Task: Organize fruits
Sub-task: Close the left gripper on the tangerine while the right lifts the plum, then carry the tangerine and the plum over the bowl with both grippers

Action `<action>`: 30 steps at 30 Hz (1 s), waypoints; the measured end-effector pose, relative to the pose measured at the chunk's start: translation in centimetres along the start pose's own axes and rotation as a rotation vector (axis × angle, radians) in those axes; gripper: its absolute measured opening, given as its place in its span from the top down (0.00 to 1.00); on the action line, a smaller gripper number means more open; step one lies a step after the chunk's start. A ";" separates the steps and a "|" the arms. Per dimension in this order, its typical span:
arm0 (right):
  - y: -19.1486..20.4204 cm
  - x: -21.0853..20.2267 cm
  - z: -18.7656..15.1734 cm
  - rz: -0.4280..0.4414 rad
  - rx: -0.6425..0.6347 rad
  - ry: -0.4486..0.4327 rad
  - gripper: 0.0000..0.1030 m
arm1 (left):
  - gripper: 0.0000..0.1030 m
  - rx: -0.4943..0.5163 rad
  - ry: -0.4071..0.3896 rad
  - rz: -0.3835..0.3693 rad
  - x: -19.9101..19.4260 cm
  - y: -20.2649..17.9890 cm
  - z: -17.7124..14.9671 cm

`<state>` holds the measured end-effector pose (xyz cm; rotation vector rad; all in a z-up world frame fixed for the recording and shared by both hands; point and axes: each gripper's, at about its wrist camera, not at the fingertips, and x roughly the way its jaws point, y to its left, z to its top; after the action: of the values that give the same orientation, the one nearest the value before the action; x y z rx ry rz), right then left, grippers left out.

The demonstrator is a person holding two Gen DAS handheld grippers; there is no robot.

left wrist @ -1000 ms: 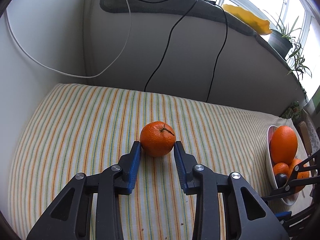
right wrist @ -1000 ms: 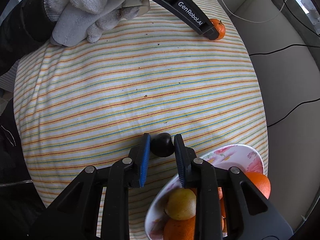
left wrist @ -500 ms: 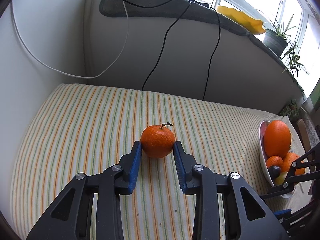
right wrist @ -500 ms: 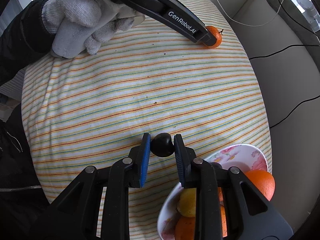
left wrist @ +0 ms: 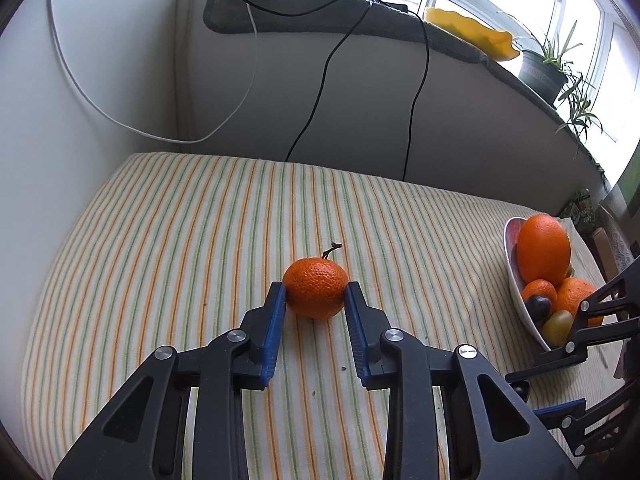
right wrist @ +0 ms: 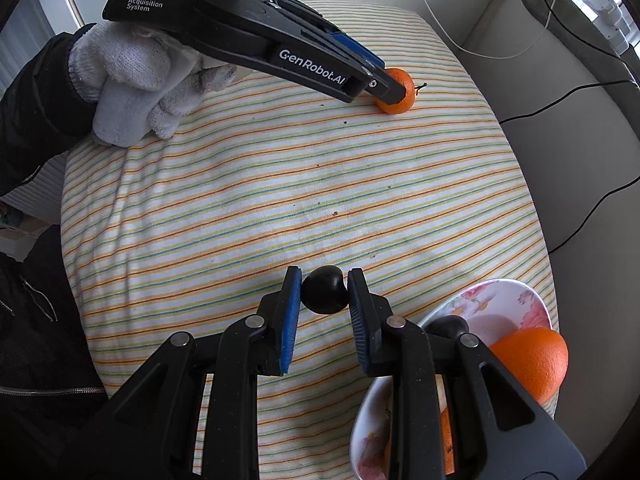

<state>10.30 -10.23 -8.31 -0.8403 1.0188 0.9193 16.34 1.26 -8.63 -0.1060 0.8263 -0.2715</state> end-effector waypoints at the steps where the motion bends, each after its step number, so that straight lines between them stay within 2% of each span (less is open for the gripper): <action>1: 0.1 -0.1 -0.2 0.001 0.000 -0.002 0.76 | 0.73 0.000 -0.001 0.001 -0.1 0.0 0.0; 20: -0.8 -5.3 -4.0 0.005 0.118 -0.147 0.76 | 0.77 -0.013 -0.027 -0.051 -3.1 -1.1 -1.4; 21: -0.9 -5.5 -4.3 0.007 0.127 -0.152 0.76 | 0.82 -0.005 -0.022 -0.048 -3.0 -1.3 -1.5; 22: -1.1 -5.6 -4.5 0.008 0.132 -0.154 0.76 | 0.94 0.004 -0.015 -0.040 -2.8 -1.5 -1.7; 27: -1.3 -6.0 -5.6 0.007 0.149 -0.162 0.76 | 0.94 0.033 -0.012 -0.031 -2.8 -2.4 -1.8; 30: -1.2 -6.5 -6.1 0.004 0.155 -0.171 0.76 | 0.83 0.050 -0.019 -0.027 -3.0 -3.0 -2.0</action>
<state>7.86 -17.64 -3.83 -0.6198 0.9296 0.8876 12.35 -0.80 -7.28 -0.0725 0.7994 -0.3160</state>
